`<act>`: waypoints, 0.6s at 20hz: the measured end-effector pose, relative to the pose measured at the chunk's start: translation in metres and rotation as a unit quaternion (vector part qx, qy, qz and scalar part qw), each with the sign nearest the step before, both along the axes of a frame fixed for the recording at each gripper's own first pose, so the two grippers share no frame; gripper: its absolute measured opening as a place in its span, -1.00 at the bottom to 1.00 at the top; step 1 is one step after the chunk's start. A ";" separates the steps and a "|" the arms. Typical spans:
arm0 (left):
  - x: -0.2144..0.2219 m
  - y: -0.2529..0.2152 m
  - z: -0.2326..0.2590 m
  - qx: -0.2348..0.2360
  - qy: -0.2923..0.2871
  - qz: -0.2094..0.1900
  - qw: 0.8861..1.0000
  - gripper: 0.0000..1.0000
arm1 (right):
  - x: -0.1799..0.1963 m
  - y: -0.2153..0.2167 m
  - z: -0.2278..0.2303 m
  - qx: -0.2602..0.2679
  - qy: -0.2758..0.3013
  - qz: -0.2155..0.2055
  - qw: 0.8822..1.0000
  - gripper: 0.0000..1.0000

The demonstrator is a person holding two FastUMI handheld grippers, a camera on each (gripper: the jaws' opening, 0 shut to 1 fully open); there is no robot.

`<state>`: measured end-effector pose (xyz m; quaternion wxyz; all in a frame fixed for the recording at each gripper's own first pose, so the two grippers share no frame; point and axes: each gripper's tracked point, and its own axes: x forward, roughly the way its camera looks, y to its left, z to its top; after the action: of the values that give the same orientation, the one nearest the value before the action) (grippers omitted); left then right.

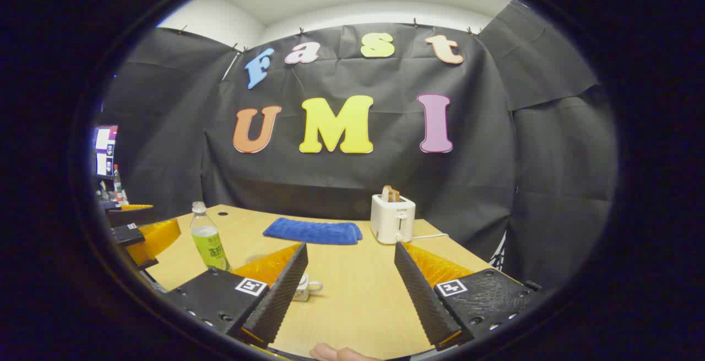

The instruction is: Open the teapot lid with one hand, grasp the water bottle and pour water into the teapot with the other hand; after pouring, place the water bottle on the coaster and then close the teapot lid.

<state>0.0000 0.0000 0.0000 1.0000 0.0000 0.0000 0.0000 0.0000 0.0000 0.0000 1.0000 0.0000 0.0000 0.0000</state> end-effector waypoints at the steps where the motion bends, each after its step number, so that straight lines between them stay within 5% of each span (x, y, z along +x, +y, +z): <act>1: -0.001 0.006 0.001 -0.001 0.000 0.005 1.000 0.93 | 0.001 0.005 0.000 -0.003 -0.002 0.002 1.000 0.94; 12: 0.007 0.043 -0.005 0.000 0.012 0.031 0.999 0.93 | 0.002 0.031 -0.017 -0.016 0.020 0.022 0.999 0.91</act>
<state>0.0072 0.0432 -0.0049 0.9994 0.0003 0.0123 0.0311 0.0015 0.0310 -0.0169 0.9994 -0.0164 0.0200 0.0215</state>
